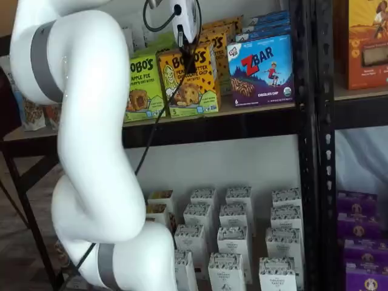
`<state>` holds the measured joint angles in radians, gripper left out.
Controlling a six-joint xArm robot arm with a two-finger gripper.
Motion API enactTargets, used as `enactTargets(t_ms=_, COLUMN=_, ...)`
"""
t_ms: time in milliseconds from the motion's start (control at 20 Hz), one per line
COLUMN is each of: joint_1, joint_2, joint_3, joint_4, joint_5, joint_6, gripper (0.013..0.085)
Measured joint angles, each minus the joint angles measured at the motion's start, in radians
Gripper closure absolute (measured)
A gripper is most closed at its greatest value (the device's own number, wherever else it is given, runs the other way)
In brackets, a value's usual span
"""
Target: Pick up the orange box on the top shelf, the fifth box from the left
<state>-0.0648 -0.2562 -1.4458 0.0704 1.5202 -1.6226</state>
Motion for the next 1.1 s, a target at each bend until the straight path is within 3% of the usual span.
enactTargets(t_ms=150, joint_1=0.0, joint_2=0.001, joint_3=-0.002, joint_4=0.002, joint_5=0.003, joint_6=0.0, gripper=0.085)
enactTargets(t_ms=400, joint_1=0.006, joint_2=0.006, joint_3=-0.009, joint_4=-0.015, joint_5=0.013, joint_6=0.004, gripper=0.085)
enactTargets(t_ms=1100, joint_1=0.006, joint_2=-0.007, joint_3=-0.035, joint_4=0.008, joint_5=0.078, joint_6=0.011, gripper=0.085)
